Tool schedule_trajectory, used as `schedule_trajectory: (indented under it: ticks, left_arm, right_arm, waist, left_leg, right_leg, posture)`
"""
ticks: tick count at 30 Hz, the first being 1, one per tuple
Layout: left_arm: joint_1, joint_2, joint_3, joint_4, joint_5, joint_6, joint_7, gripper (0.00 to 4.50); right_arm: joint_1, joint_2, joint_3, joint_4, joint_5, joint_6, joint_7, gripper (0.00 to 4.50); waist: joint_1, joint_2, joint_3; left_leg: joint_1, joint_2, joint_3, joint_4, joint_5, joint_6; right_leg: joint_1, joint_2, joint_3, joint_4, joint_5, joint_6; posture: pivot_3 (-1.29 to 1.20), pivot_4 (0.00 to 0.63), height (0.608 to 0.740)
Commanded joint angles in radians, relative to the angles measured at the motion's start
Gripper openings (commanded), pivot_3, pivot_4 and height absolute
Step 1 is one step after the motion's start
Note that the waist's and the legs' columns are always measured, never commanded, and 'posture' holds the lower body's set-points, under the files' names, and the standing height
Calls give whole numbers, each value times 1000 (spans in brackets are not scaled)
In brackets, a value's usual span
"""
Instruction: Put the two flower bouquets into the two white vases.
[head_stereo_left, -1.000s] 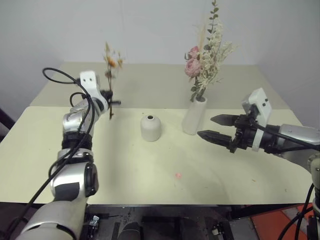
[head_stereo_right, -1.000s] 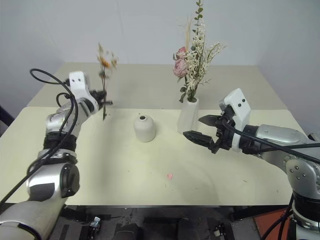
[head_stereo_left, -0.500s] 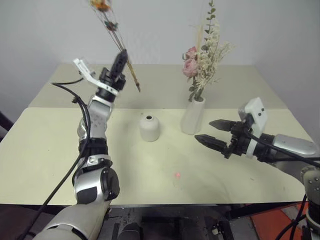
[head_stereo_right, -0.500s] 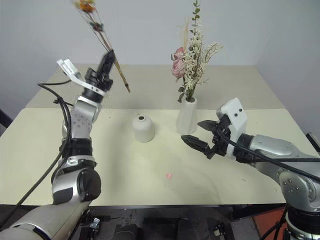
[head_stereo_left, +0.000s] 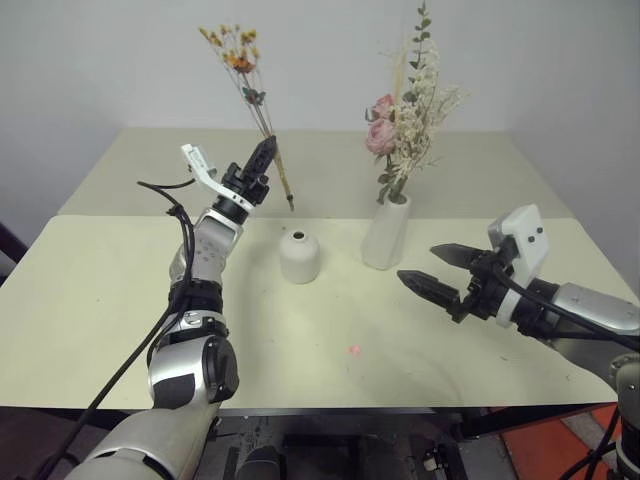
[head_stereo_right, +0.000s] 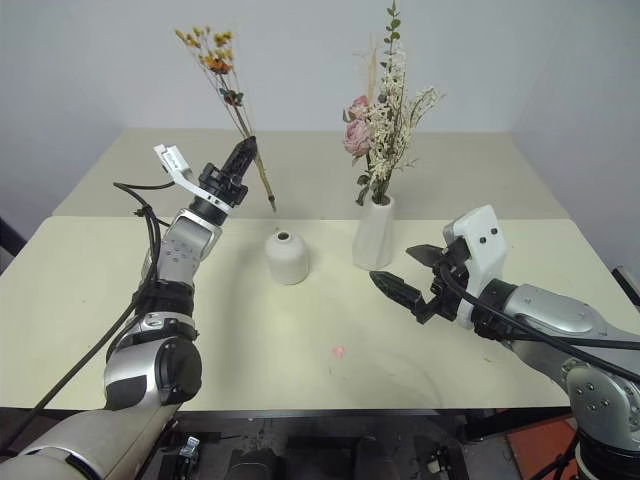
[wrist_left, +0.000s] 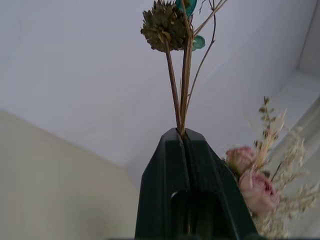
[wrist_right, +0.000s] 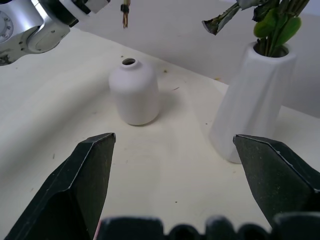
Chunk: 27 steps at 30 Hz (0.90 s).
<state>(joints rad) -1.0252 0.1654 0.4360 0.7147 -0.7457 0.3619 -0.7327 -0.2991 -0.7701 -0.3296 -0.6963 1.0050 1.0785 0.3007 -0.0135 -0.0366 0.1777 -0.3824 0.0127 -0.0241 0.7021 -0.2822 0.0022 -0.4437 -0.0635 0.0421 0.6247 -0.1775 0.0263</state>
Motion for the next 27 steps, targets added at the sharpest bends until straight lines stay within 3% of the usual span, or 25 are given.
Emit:
schedule_trajectory:
  ticks: [1, 27]
  left_arm:
    - [2, -5, -45, -14, 45, -50, -47, 33]
    - [15, 8, -74, 80, 136, -122, -112, 33]
  right_arm:
    - [-2, -5, -26, -26, 13, -28, -12, 4500]
    - [-14, -4, -7, 4, -23, -40, -10, 4500]
  waist:
    - [0, 0, 0]
    - [-1, 0, 0]
  left_leg:
    - [1, 0, 0, 0, 0, 0]
    - [5, 1, 0, 0, -1, 1]
  right_leg:
    - [2, 0, 0, 0, 0, 0]
    - [4, 1, 1, -5, 0, 0]
  posture:
    - [0, 150, 740]
    - [0, 150, 740]
